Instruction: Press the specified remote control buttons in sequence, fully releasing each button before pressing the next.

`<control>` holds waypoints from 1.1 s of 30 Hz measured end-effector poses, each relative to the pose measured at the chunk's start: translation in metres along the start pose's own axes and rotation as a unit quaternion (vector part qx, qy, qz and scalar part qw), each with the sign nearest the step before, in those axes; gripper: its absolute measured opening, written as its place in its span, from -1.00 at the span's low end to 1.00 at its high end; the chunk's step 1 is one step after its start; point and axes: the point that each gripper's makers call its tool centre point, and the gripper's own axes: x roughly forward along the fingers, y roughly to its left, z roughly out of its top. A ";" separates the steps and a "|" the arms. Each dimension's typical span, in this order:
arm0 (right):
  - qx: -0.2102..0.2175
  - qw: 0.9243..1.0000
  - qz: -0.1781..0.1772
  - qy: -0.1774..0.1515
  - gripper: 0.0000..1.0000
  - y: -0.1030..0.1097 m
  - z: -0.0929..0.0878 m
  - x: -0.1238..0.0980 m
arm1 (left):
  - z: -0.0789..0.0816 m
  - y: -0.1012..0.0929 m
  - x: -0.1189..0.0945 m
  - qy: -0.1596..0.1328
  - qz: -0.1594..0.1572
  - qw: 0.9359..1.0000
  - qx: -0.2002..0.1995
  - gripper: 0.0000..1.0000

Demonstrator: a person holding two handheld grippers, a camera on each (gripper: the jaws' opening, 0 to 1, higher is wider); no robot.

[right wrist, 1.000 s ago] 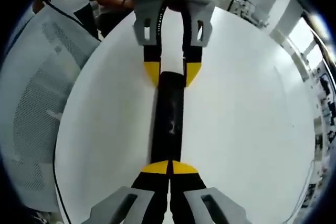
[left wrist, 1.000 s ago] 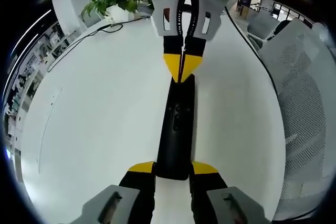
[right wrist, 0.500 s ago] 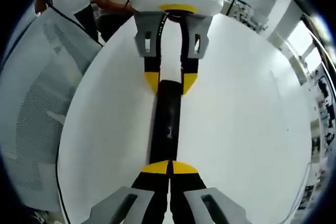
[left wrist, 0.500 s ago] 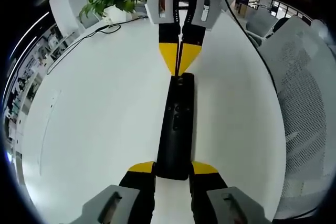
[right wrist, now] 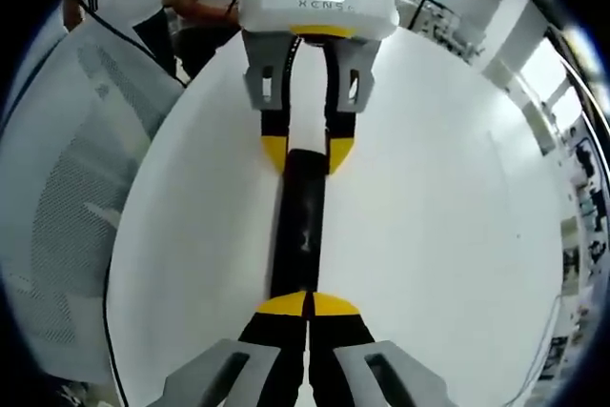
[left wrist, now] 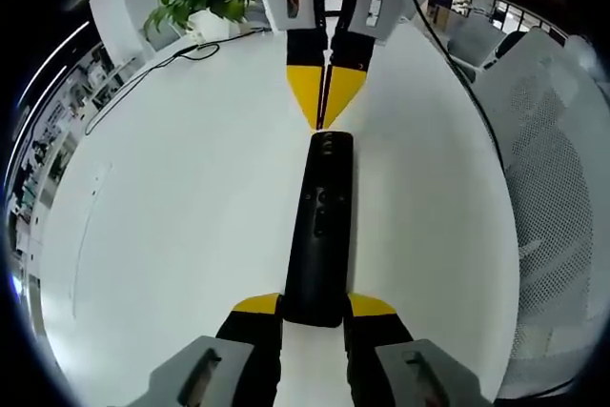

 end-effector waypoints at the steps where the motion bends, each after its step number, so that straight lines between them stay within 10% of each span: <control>1: 0.000 1.000 0.000 0.000 -1.00 0.000 0.001 0.000 | 0.000 0.000 0.000 0.000 0.000 1.000 0.000 -0.53; 33: -0.006 1.000 0.019 -0.008 -1.00 0.001 0.011 0.022 | 0.000 0.002 0.000 -0.001 -0.001 1.000 0.002 -0.53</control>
